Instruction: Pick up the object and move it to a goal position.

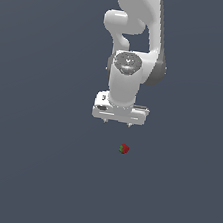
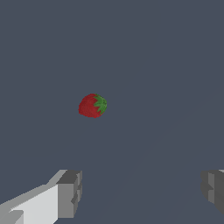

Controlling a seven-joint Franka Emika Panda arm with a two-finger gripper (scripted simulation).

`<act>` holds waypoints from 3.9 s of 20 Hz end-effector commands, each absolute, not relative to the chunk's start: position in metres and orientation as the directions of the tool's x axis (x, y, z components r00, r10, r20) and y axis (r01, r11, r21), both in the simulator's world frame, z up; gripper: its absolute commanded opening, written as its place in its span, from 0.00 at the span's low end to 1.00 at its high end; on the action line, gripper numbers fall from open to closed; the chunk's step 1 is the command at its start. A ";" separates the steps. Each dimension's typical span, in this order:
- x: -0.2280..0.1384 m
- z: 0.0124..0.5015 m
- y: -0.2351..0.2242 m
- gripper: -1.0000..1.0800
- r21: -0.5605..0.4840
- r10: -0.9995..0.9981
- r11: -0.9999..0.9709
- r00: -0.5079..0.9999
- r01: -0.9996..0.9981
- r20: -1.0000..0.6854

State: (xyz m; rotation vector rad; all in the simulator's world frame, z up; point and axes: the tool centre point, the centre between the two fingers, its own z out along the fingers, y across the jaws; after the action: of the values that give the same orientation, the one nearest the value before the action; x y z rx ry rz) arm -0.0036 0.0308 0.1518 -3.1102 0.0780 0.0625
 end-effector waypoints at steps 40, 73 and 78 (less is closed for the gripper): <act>0.036 0.096 0.068 0.96 -0.010 0.764 -0.646 0.645 0.764 -0.014; 0.049 0.036 0.084 0.96 0.000 0.947 -0.320 0.320 0.947 0.000; 0.050 0.023 0.084 0.96 0.000 0.948 -0.319 0.319 0.948 0.000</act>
State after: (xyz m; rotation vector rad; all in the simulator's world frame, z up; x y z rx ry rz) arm 0.0492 0.0840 0.0250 -2.5511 -1.8319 0.0029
